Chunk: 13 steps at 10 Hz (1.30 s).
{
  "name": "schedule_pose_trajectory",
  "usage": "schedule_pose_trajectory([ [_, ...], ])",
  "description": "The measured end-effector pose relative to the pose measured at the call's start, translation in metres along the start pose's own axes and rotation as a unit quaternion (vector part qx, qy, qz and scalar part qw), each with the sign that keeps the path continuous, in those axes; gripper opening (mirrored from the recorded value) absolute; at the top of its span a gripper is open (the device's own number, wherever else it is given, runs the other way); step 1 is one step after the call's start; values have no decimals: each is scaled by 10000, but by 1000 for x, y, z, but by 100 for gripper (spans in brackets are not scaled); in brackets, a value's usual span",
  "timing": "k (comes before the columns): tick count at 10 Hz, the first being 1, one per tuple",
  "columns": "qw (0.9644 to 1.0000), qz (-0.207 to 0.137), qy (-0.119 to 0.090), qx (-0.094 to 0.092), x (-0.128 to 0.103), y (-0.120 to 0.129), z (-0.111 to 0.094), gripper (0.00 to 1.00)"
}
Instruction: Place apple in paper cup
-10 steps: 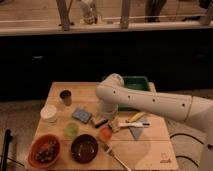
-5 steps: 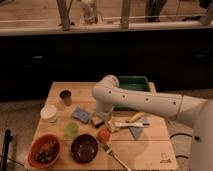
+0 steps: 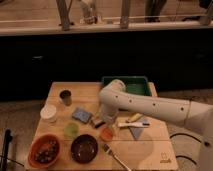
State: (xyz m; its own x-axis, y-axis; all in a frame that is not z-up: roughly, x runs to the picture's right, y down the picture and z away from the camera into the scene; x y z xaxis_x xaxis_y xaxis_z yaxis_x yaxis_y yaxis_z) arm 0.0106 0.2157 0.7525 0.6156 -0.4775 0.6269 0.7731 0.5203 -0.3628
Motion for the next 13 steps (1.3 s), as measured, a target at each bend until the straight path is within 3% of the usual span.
schedule_pose_trajectory([
  [4, 9999, 131, -20, 59, -6, 18, 5, 80],
  [13, 9992, 158, -376, 49, 21, 15, 37, 80],
])
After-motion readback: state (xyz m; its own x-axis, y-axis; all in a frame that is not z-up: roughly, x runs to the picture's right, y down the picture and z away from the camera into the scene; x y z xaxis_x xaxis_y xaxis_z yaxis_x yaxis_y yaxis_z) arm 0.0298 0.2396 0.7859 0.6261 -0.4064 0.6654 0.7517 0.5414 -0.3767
